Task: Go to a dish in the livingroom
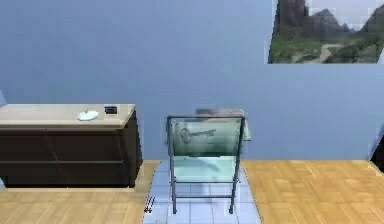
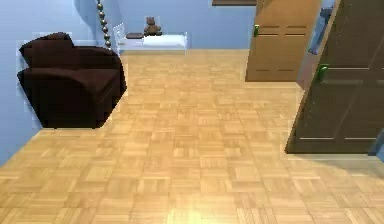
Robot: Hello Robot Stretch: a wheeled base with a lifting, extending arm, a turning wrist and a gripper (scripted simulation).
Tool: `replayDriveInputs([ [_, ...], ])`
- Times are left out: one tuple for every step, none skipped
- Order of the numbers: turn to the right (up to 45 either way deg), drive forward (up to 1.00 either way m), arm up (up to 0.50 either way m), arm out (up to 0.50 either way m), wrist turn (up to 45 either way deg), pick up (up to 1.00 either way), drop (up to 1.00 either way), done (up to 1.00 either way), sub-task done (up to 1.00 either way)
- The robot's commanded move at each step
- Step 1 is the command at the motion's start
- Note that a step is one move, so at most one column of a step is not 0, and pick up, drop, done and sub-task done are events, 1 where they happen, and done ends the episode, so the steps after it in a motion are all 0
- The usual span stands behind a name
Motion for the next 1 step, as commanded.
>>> replayDriveInputs([
  [45.0,0.0,0.0,0.0,0.0,0.0,0.0,0.0,0.0],
])
